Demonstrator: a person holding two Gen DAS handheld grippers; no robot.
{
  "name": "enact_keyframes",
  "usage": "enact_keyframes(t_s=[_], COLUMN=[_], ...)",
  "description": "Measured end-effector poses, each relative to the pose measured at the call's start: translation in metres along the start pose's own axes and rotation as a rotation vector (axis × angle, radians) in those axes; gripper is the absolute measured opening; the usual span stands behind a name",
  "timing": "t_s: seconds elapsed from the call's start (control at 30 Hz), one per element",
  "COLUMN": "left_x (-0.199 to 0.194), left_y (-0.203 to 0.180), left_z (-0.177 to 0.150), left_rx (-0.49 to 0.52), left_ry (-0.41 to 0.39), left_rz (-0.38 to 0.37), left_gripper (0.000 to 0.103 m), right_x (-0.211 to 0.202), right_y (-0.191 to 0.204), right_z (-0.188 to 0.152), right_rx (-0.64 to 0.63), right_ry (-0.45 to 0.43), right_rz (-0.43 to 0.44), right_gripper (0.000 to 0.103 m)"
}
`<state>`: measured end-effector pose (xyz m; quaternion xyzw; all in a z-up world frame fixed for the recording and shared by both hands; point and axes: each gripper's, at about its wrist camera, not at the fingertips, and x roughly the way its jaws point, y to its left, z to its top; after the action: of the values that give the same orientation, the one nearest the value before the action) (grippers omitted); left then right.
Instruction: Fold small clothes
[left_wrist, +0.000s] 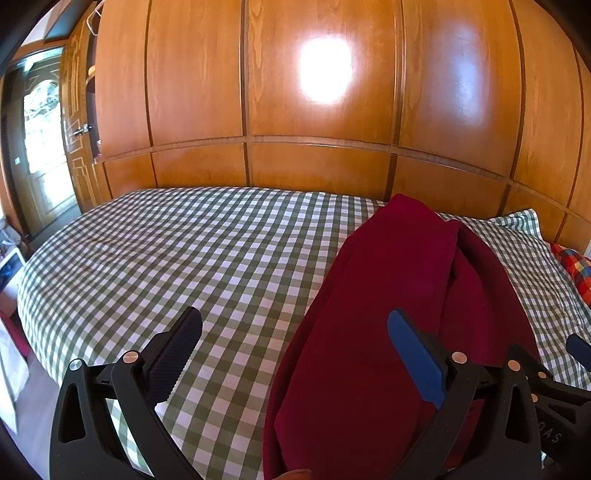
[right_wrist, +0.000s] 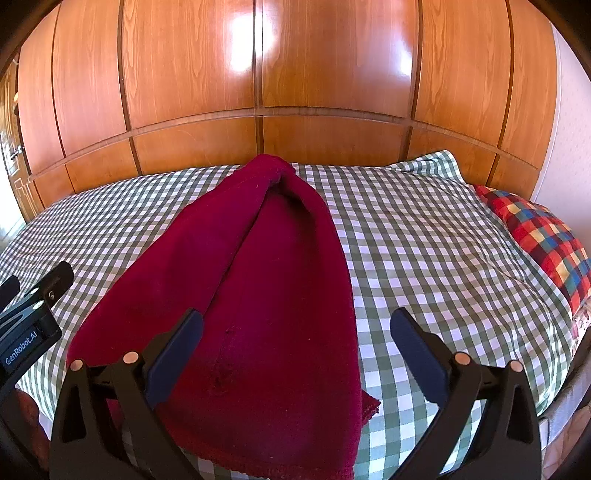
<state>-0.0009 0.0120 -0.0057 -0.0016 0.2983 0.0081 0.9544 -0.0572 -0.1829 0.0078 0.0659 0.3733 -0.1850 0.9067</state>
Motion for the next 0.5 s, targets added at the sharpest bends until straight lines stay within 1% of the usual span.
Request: enact_keyframes(t_s=[0.4,0.43,0.5], left_x=[0.001,0.002,0.005], left_y=[0.006,0.006,0.011], left_z=[-0.004,-0.004,-0.004], left_rx=[-0.007,-0.007,-0.008], left_ry=[0.015,0.016,0.02], left_rz=[0.009,0.01,0.012], left_gripper=[0.1,0.1,0.1], right_x=[0.003,0.003,0.001], right_y=[0.0,-0.001,0.0], right_z=[-0.002,-0.003,-0.002], right_rx=[-0.002,-0.001,-0.007], right_ry=[0.01,0.01,-0.003], right_rz=[0.014,0.021,0.101], right_gripper=[0.101,0.101,0.101])
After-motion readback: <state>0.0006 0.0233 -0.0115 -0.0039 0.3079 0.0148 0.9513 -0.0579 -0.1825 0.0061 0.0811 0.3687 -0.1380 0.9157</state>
